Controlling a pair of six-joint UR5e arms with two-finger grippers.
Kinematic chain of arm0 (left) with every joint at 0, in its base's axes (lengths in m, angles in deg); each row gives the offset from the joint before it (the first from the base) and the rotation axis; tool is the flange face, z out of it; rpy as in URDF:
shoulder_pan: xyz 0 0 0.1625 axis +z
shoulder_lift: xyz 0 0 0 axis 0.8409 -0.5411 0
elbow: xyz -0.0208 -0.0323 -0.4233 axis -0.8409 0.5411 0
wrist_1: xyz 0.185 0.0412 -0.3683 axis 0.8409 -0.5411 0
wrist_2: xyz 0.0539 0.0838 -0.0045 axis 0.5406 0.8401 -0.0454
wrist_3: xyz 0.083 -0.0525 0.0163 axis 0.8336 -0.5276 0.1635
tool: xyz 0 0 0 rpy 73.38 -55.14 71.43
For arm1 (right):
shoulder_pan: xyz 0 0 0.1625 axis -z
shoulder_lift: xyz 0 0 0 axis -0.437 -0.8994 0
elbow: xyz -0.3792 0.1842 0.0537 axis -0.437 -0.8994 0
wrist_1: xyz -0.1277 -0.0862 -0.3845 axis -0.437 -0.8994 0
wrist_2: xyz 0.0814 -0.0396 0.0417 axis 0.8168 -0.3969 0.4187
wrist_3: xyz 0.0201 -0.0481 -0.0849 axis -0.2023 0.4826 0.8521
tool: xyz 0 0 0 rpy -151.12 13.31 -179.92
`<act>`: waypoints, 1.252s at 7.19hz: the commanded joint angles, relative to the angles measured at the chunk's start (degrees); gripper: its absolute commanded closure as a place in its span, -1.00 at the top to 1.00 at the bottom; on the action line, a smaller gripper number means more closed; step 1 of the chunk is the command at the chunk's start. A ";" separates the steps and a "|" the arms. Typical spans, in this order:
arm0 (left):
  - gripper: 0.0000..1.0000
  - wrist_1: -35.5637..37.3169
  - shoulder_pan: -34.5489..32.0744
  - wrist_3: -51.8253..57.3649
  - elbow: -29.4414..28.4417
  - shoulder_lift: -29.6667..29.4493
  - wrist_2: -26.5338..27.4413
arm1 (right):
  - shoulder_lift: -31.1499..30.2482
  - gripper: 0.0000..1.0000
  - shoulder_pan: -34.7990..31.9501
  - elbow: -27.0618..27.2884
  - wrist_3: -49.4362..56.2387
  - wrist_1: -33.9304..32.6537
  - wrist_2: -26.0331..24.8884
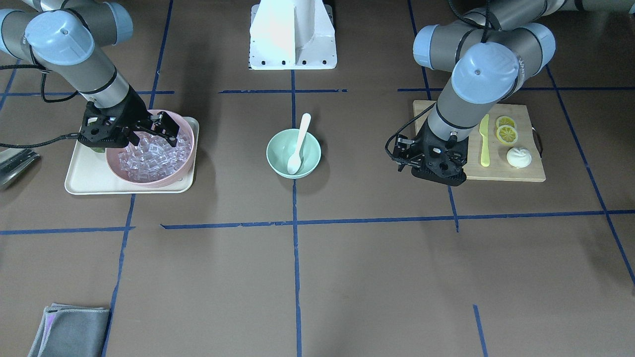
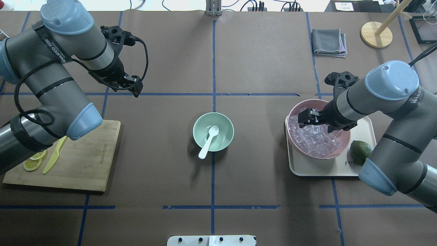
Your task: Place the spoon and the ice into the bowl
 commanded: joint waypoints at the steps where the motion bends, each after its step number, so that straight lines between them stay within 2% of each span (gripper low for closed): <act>1: 0.75 -0.07 0.01 -0.29 0.08 0.03 0.00 | 0.24 0.91 0.51 -0.75 0.34 0.04 -0.11; 2: 0.75 -0.07 0.01 -0.29 0.08 0.03 0.00 | 0.24 0.68 0.51 -1.10 0.34 0.13 -0.11; 3: 0.76 0.02 0.01 -0.38 0.16 0.03 0.00 | 0.15 0.27 0.51 -1.02 0.17 0.13 -0.29; 4: 0.78 -0.06 0.01 -0.47 0.34 0.12 0.00 | 0.15 -0.20 0.42 -1.02 0.25 0.13 -2.03; 5: 0.79 -0.07 0.01 -0.55 0.60 0.38 0.00 | 0.06 -0.80 0.42 -1.11 0.43 0.13 -2.13; 6: 0.79 -0.07 -0.08 -0.64 0.95 0.47 0.09 | 0.06 -0.99 0.42 -1.02 0.43 0.13 -2.14; 7: 0.79 -0.07 -0.08 -0.73 0.95 0.47 0.09 | -0.03 -1.00 0.33 -0.67 0.43 0.13 -2.22; 9: 0.79 -0.07 -0.08 -0.64 0.95 0.47 0.00 | 2.24 -1.00 0.60 3.70 -0.88 0.04 -2.40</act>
